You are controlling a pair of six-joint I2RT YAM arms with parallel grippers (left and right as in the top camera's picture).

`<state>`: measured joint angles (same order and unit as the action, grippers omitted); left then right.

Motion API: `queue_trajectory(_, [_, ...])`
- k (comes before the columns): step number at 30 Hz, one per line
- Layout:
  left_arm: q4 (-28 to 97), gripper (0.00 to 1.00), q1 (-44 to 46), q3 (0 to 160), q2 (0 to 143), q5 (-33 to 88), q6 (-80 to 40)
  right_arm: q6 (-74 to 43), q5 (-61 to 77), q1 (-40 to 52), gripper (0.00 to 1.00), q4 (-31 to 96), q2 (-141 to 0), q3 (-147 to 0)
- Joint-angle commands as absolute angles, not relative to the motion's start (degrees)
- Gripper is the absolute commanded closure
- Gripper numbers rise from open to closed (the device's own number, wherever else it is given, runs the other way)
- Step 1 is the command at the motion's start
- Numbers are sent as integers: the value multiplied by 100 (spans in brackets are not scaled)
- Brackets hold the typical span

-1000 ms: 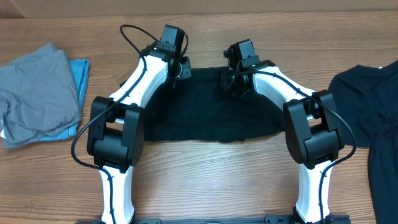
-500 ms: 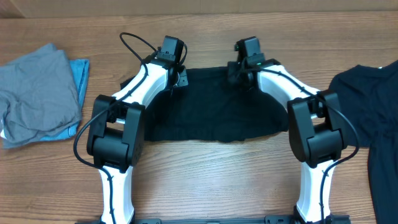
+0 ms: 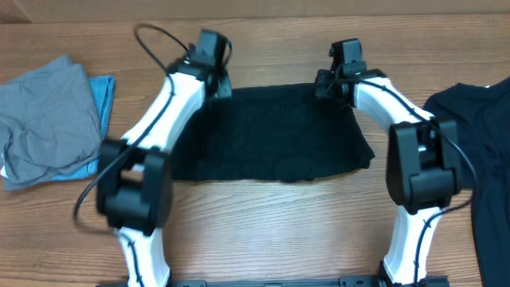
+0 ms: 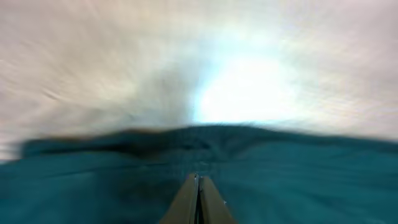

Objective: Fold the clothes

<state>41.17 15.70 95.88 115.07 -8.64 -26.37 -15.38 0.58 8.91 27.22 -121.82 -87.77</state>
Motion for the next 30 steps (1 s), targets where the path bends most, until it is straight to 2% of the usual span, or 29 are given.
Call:
queue_trajectory(1, [4394,88,1555,9876,10248,-534,-2530,-1855,-189,558,85,3155,-10855,-9050])
queue_trajectory(2, [4545,82,1555,9876,10103,-290,-2526,-2023,-185,454,82,3378,-10645,-9050])
queue_trajectory(3, [4744,70,1555,9876,9963,-27,-2526,-2231,-183,294,63,3693,-10409,-9050])
queue_trajectory(4, [4917,52,1555,9876,9883,137,-2526,-2379,-174,148,39,3953,-10239,-9050])
queue_trajectory(5, [5098,34,1555,9876,9839,250,-2526,-2456,-121,-12,28,4224,-10092,-9050])
queue_trajectory(6, [5387,19,1555,9876,9821,360,-2526,-2471,117,-318,26,4703,-9900,-9050])
queue_trajectory(9, [5806,0,1573,9872,9900,405,-2523,-2467,558,-860,25,5555,-9782,-9048])
queue_trajectory(11, [5986,0,1573,9872,9988,397,-2521,-2320,843,-1168,21,5955,-9808,-8980])
queue_trajectory(18, [6475,0,1579,9867,10337,412,-2530,-1752,1640,-1555,26,6276,-9828,-8025])
queue_trajectory(22, [6663,0,1610,9863,10648,624,-2528,-1754,1855,-1551,36,5789,-9828,-7113])
queue_trajectory(26, [6729,0,1723,9863,11037,755,-2528,-1586,2480,-1549,37,5109,-9828,-6307])
queue_trajectory(30, [6678,0,1883,9863,11316,764,-2449,-1579,2517,-1551,35,4663,-9828,-5776])
